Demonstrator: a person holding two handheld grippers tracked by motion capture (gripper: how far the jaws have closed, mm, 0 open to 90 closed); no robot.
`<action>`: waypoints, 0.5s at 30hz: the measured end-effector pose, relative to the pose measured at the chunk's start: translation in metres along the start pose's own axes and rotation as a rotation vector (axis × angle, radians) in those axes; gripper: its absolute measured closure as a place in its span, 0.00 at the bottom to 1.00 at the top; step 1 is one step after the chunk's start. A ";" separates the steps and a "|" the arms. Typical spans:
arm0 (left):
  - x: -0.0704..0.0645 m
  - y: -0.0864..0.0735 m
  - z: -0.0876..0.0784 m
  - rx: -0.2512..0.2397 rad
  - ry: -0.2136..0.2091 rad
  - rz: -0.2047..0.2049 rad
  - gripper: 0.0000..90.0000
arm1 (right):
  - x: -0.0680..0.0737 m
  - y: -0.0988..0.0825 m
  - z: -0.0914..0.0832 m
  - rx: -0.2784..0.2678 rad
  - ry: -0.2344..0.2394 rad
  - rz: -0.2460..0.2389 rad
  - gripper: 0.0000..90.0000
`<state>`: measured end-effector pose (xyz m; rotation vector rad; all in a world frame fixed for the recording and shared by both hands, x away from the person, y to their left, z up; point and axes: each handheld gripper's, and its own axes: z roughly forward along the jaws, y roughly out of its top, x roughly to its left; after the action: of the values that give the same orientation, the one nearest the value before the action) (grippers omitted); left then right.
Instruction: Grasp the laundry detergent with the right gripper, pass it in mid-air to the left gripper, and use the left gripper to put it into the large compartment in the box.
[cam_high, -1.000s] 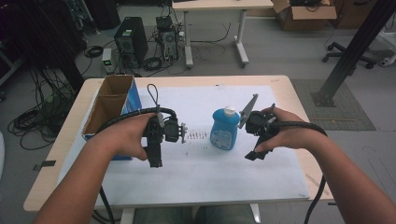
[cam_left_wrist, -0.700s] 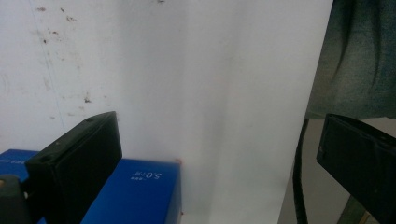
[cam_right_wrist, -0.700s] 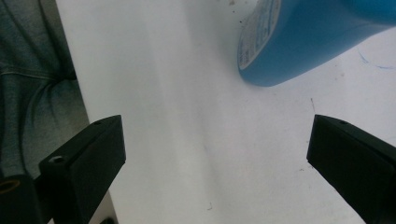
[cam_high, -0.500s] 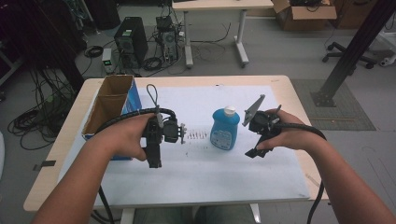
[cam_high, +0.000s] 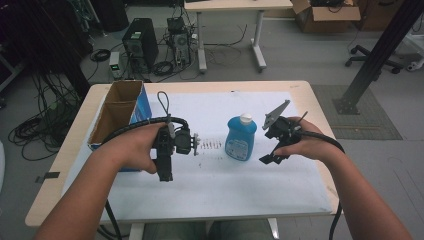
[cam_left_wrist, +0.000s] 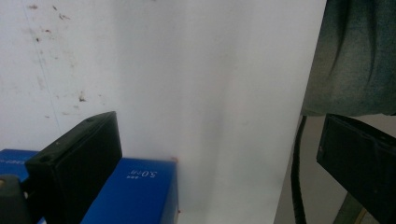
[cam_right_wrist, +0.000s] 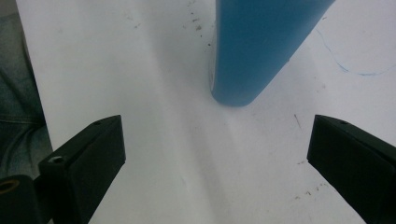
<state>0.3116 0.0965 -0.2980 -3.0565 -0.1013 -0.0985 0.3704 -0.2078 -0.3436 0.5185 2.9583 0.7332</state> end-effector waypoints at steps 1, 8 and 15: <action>0.000 0.000 0.000 0.004 -0.003 0.001 0.00 | -0.001 -0.001 0.001 -0.007 -0.001 0.000 0.05; -0.003 -0.003 -0.001 0.002 -0.005 -0.002 0.00 | -0.008 -0.003 0.008 -0.038 -0.010 0.019 0.05; -0.008 -0.003 0.002 0.002 -0.012 0.003 0.00 | -0.011 -0.001 0.014 -0.075 -0.006 0.028 0.04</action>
<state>0.3039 0.0996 -0.2999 -3.0559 -0.0974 -0.0795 0.3823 -0.2064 -0.3567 0.5573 2.9101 0.8400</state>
